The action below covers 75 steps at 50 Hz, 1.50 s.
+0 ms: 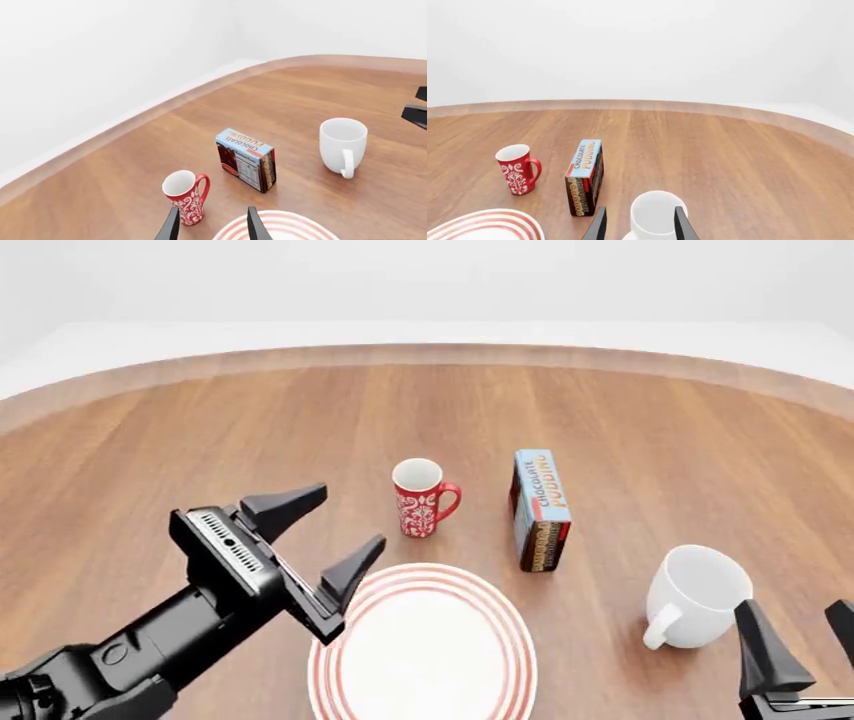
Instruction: Pick up the white mug and put it on the plate, and put the chocolate pudding to the right of the plate.
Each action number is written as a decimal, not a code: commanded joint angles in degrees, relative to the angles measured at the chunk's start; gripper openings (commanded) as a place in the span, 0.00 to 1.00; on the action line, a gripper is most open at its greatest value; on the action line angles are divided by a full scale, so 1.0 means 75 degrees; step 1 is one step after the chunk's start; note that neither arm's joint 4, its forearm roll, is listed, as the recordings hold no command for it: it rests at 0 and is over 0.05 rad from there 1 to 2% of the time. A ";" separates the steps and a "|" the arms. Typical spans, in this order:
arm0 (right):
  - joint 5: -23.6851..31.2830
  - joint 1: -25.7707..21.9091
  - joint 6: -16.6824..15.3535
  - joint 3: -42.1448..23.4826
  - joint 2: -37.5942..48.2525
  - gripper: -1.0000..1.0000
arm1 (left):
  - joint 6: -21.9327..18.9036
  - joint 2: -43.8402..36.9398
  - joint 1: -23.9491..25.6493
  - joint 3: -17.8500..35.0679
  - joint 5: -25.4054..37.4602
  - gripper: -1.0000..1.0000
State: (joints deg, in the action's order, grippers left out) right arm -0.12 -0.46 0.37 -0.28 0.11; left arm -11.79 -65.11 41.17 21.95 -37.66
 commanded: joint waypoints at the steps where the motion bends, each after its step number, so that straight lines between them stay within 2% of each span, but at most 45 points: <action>1: 0.0003 -0.0003 -0.0001 0.0000 0.0001 1.00 | -0.0014 -0.0441 0.0292 0.0276 -0.0044 1.00; 30: -0.0002 -0.0018 -0.0005 0.0010 -0.0002 1.00 | -0.0176 -0.1664 0.1031 0.1057 -0.0005 1.00; 75: -0.0003 -0.0029 -0.0008 0.0009 0.0004 1.00 | -0.0195 -0.2847 0.2294 0.2713 0.1105 1.00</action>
State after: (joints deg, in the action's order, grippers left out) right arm -0.13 -0.69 0.32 -0.21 0.14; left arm -13.34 -84.69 56.49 39.68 -31.38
